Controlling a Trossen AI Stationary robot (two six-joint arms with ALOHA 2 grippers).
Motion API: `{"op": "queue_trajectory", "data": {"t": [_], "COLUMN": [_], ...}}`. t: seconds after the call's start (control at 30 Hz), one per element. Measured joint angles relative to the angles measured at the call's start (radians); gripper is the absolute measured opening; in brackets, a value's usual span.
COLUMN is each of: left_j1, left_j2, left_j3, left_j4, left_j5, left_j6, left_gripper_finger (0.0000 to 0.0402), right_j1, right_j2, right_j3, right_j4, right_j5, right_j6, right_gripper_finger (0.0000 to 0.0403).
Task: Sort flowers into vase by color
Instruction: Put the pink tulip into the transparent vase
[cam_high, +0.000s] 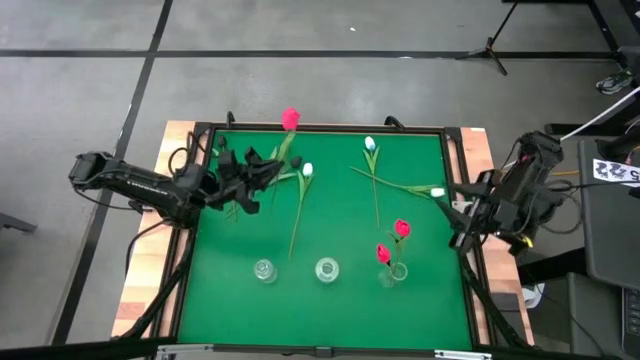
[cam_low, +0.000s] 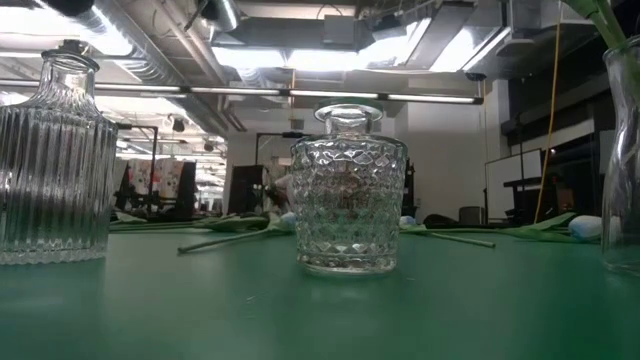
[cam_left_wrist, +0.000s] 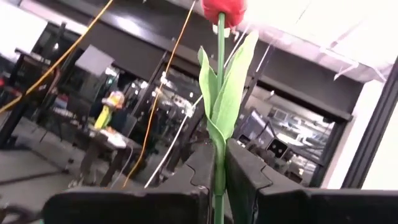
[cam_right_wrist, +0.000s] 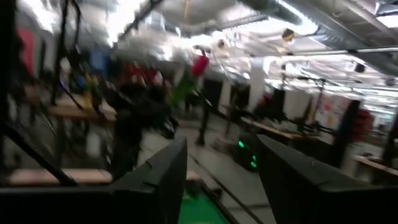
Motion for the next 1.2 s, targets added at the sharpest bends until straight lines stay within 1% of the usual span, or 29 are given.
{"op": "queue_trajectory", "data": {"t": [0.07, 0.17, 0.3, 0.4, 0.5, 0.57, 0.63, 0.7, 0.83, 0.93, 1.07, 1.2], "left_j1": [0.0, 0.0, -0.008, -0.021, -0.029, -0.028, -0.027, -0.028, -0.026, -0.024, -0.025, -0.024], "left_j2": [0.0, 0.022, 0.092, 0.167, 0.242, 0.279, 0.314, 0.348, 0.396, 0.413, 0.427, 0.425], "left_j3": [0.029, 0.079, 0.17, 0.245, 0.321, 0.37, 0.415, 0.448, 0.495, 0.524, 0.554, 0.561], "left_j4": [-0.002, 0.0, -0.006, -0.007, 0.012, 0.015, 0.019, 0.015, 0.026, 0.031, 0.029, 0.033], "left_j5": [0.011, 0.066, 0.116, 0.142, 0.146, 0.15, 0.183, 0.207, 0.211, 0.21, 0.211, 0.222], "left_j6": [0.027, 0.069, 0.125, 0.178, 0.205, 0.217, 0.222, 0.235, 0.238, 0.236, 0.241, 0.246], "left_gripper_finger": [0.0027, 0.0029, 0.003, 0.003, 0.003, 0.003, 0.0031, 0.0031, 0.0031, 0.0031, 0.0031, 0.0031], "right_j1": [0.0, -0.003, -0.064, -0.127, -0.215, -0.273, -0.337, -0.398, -0.478, -0.526, -0.599, -0.669], "right_j2": [0.0, 0.006, 0.036, 0.065, 0.096, 0.117, 0.141, 0.169, 0.227, 0.265, 0.313, 0.355], "right_j3": [0.076, 0.175, 0.28, 0.342, 0.395, 0.424, 0.454, 0.48, 0.524, 0.561, 0.596, 0.617], "right_j4": [-0.135, -0.329, -0.55, -0.69, -0.839, -0.938, -1.022, -1.065, -1.084, -1.088, -1.097, -1.101], "right_j5": [0.025, 0.022, -0.027, -0.097, -0.188, -0.284, -0.379, -0.46, -0.641, -0.697, -0.817, -0.905], "right_j6": [0.007, 0.084, 0.219, 0.33, 0.46, 0.564, 0.653, 0.709, 0.743, 0.747, 0.776, 0.824], "right_gripper_finger": [0.0188, 0.0188, 0.0188, 0.0188, 0.0188, 0.0188, 0.0188, 0.0188, 0.0188, 0.0188, 0.0188, 0.0188]}}
